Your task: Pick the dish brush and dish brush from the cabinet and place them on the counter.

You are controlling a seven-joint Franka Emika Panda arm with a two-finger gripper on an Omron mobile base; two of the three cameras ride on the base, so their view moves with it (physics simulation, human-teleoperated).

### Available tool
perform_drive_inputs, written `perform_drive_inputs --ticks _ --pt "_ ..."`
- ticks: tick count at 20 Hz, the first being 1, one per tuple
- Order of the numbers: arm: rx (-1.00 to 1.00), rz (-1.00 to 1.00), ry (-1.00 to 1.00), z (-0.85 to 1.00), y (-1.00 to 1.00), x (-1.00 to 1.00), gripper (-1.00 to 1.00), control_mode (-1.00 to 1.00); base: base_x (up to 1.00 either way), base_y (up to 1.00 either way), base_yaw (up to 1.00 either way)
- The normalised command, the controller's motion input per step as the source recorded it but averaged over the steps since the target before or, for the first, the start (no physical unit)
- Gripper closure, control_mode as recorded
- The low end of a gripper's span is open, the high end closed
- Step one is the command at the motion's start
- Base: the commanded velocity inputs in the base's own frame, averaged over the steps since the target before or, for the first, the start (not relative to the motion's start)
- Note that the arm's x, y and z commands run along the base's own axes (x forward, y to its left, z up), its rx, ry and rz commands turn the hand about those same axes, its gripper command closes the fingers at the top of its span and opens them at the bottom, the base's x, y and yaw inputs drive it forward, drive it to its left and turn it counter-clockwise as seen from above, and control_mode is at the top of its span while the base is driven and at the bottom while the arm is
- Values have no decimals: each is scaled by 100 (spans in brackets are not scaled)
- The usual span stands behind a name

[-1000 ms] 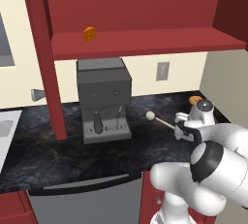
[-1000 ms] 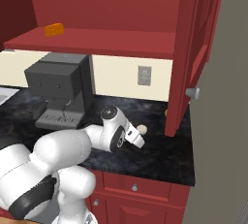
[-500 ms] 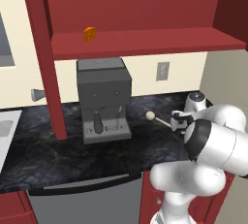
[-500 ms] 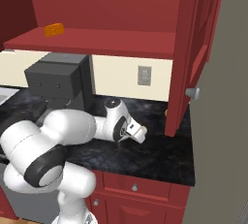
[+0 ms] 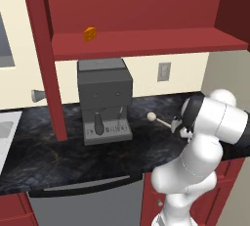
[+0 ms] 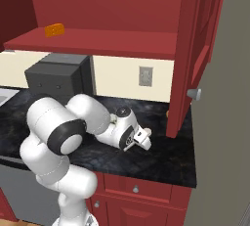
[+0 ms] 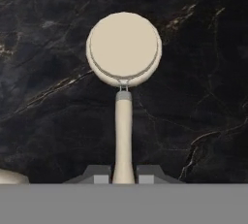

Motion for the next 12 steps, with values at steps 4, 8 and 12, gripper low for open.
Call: perform_drive_inputs --ticks 4,8,12 --pt "2 2 0 -21 -1 5 100 -100 0 0 0" --pt "0 0 4 -2 0 17 -100 -100 0 0 0" --pt "-1 0 3 9 -3 0 -100 -100 0 0 0"
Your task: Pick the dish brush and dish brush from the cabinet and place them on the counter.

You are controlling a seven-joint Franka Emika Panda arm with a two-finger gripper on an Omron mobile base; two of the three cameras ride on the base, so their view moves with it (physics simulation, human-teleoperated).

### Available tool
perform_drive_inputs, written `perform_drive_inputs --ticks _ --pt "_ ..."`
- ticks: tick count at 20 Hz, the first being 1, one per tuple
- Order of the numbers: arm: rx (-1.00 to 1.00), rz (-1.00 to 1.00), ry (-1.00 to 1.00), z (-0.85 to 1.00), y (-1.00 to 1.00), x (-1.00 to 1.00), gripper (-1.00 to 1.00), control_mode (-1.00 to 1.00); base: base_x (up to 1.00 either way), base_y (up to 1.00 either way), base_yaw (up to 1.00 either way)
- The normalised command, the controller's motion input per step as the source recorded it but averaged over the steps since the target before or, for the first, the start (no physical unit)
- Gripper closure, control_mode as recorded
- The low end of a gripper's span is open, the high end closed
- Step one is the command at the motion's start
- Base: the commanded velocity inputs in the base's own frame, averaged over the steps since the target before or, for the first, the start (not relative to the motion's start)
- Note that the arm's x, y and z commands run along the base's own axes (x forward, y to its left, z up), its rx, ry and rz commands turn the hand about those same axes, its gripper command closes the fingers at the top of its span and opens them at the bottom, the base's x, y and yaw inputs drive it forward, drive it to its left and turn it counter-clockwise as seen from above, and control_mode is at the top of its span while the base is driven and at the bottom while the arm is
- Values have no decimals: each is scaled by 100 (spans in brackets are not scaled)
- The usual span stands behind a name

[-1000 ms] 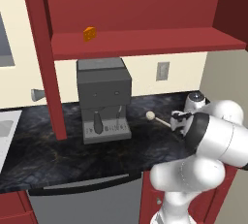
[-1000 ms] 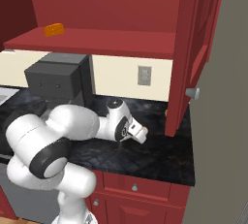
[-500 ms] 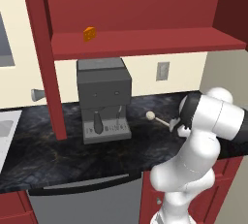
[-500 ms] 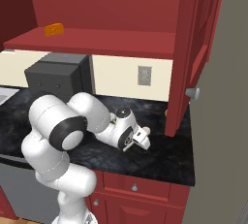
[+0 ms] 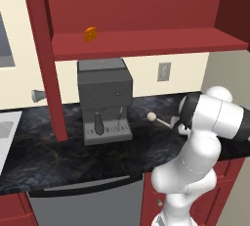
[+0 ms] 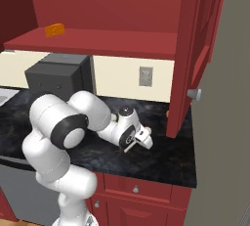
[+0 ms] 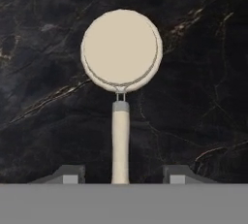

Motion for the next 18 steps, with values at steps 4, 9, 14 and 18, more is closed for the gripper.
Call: perform_drive_inputs --ticks 4,9,14,18 --pt "1 0 5 40 -7 -4 -100 -100 0 0 0" --pt "7 0 0 58 2 -21 -100 -100 0 0 0" --pt "7 0 -1 71 11 -31 -100 -100 0 0 0" --pt "0 4 -3 67 17 -40 -100 -100 0 0 0"
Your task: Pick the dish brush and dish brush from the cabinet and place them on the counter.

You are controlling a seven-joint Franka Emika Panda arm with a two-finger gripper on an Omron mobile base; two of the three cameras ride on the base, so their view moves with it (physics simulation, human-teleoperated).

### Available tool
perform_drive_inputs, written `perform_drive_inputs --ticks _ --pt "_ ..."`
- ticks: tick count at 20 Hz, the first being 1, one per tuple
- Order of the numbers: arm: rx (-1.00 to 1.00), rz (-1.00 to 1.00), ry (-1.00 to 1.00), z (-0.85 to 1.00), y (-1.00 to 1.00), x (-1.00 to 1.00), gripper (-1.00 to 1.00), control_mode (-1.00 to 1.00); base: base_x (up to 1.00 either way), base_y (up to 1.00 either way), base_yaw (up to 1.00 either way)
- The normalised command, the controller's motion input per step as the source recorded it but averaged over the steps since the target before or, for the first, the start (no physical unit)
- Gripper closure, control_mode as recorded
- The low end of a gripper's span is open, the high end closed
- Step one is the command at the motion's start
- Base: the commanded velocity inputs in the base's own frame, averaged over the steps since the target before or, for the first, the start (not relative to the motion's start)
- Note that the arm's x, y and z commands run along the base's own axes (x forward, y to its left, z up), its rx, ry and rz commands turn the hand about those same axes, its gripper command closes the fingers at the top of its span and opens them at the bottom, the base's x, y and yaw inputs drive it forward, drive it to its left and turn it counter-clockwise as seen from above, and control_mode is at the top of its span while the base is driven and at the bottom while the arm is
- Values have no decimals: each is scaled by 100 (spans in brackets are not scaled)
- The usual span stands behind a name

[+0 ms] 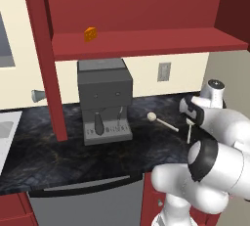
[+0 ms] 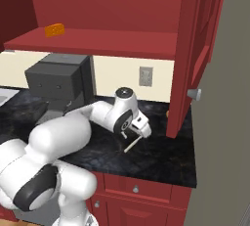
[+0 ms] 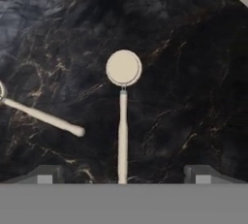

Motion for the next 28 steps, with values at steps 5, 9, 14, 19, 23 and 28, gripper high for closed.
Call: perform_drive_inputs --ticks 5,9,14,19,23,28 --pt "-8 7 -6 43 20 -53 -100 -100 0 0 0" --pt "-8 5 -4 36 47 -49 -100 -100 0 0 0" --pt "-1 -6 -7 29 67 -27 -100 -100 0 0 0" --pt "0 1 -7 30 54 -53 -100 -100 0 0 0" --pt "-1 6 -14 40 51 -73 -100 -100 0 0 0" --pt "-2 11 -16 57 47 -63 -100 -100 0 0 0"
